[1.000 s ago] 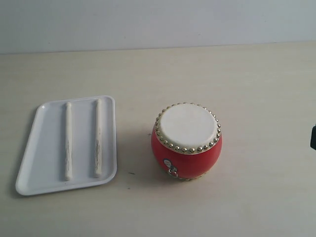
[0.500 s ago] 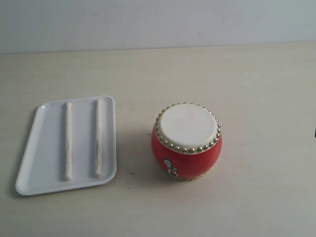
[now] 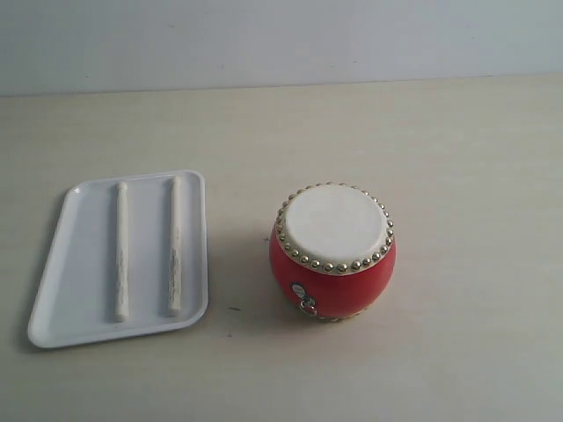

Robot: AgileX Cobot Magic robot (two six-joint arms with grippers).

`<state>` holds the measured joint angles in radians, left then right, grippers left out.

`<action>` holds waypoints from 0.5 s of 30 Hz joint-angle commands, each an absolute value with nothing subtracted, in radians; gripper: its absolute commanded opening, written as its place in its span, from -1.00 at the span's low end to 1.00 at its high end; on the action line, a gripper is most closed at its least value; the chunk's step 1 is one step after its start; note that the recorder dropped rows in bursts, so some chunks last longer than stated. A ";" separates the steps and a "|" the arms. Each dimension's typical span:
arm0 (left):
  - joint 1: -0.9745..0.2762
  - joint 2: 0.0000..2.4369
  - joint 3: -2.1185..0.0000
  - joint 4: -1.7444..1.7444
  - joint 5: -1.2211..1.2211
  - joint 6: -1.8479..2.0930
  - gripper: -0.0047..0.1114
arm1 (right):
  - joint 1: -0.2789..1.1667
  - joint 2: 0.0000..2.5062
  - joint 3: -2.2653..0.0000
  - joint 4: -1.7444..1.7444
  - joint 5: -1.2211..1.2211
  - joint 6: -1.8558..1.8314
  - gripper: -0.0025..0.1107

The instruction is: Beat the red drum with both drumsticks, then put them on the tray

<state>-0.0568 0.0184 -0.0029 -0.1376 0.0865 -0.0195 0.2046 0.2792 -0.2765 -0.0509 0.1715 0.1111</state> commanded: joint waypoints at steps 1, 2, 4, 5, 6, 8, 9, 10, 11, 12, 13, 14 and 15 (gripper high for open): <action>-0.057 0.013 0.000 -0.147 0.089 -0.023 -0.92 | 0.128 0.159 -0.114 -0.059 0.074 0.117 -0.96; -0.057 0.013 0.000 -0.147 0.089 -0.023 -0.92 | 0.122 0.131 -0.084 -0.059 0.070 0.135 -0.96; -0.057 0.013 0.000 -0.147 0.089 -0.023 -0.92 | 0.108 0.062 -0.019 -0.059 0.070 0.171 -0.96; -0.057 0.013 0.000 -0.147 0.089 -0.023 -0.92 | 0.105 0.037 0.000 -0.057 0.070 0.186 -0.96; -0.057 0.013 0.000 -0.147 0.089 -0.023 -0.92 | 0.105 0.008 0.000 -0.057 0.069 0.196 -0.96; -0.057 0.013 0.000 -0.147 0.089 -0.023 -0.92 | 0.105 0.000 0.000 -0.051 0.135 0.196 -0.96; -0.057 0.013 0.000 -0.147 0.089 -0.021 -0.92 | 0.105 0.000 0.000 -0.051 0.135 0.188 -0.96; -0.057 0.013 0.000 -0.147 0.089 -0.019 -0.92 | 0.105 0.000 0.000 -0.054 0.130 0.184 -0.96; -0.057 0.013 0.000 -0.147 0.089 -0.019 -0.92 | 0.105 0.000 0.000 -0.063 0.126 0.184 -0.96; -0.057 0.013 0.000 -0.147 0.089 -0.019 -0.92 | 0.105 0.000 0.000 -0.063 0.126 0.184 -0.96; -0.057 0.013 0.000 -0.147 0.089 -0.019 -0.92 | 0.105 0.000 0.000 -0.060 0.126 0.184 -0.96; -0.057 0.013 0.000 -0.147 0.089 -0.019 -0.92 | 0.105 0.000 0.000 -0.058 0.126 0.184 -0.96; -0.057 0.013 0.000 -0.147 0.089 -0.019 -0.92 | 0.105 0.000 0.000 -0.059 0.126 0.186 -0.96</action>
<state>-0.0568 0.0184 -0.0029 -0.1398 0.0865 -0.0195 0.1108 0.0064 -0.0053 -0.0526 0.1256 0.1836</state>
